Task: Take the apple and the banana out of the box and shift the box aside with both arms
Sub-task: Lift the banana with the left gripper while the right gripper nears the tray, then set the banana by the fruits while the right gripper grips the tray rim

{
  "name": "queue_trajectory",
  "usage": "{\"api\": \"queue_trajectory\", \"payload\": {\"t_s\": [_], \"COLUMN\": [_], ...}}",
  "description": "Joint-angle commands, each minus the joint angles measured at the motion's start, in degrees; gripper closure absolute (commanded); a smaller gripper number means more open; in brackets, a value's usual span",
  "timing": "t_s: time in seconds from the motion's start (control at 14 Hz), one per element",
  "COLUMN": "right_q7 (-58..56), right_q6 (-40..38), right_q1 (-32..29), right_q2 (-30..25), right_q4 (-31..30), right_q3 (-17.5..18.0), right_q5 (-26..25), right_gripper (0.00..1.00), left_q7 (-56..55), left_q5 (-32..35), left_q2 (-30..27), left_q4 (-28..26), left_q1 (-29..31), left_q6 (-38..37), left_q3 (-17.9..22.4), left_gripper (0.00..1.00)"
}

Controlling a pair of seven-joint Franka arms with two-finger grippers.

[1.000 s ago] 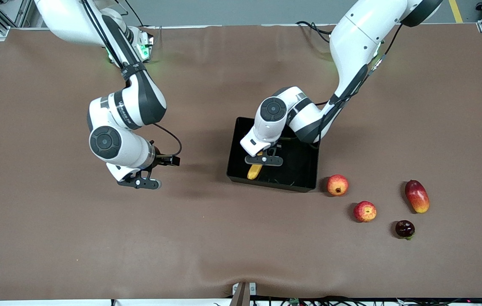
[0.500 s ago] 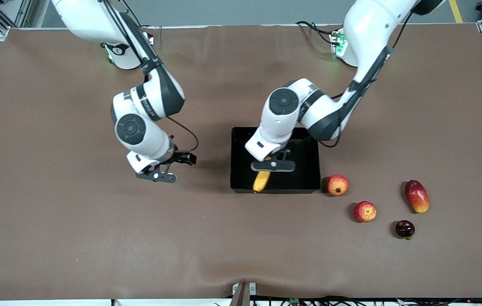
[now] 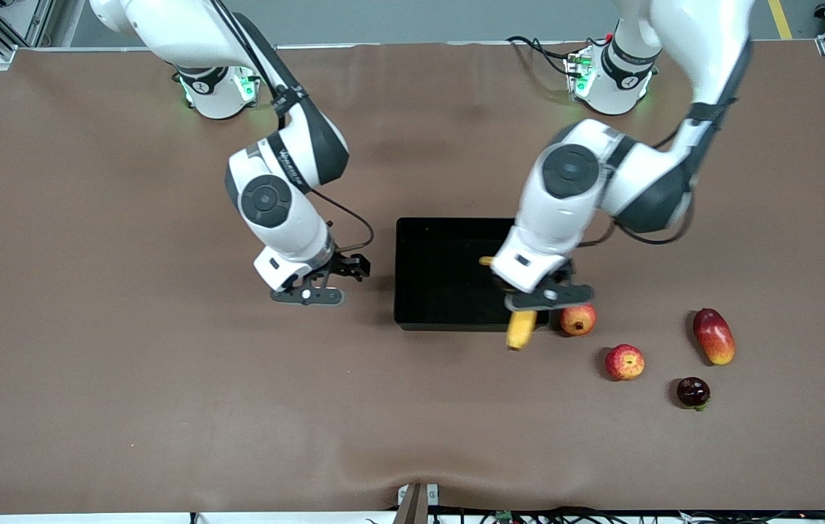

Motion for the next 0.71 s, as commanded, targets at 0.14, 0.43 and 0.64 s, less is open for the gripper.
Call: {"api": "queue_trajectory", "payload": {"t_s": [0.14, 0.43, 0.64], "right_q7": [0.99, 4.51, 4.60], "right_q6": [-0.17, 2.11, 3.77], "right_q1": [4.47, 7.46, 8.52], "right_q2": [7.73, 9.68, 10.91], "right_q4": [7.03, 8.18, 8.36], "right_q3": [-0.42, -0.51, -0.42], "right_q5": [0.28, 1.16, 1.16], "right_gripper": [0.00, 0.00, 0.00], "left_q7": [5.29, 4.50, 5.20], "left_q5": [0.49, 0.49, 1.19], "left_q2": [-0.64, 0.85, 1.64], "left_q4": [-2.66, -4.86, -8.19], "left_q1": [9.87, 17.79, 21.92], "left_q6": [-4.02, -3.58, -1.48], "left_q3": [-0.43, -0.43, -0.34], "left_gripper": [1.00, 1.00, 1.00]}}
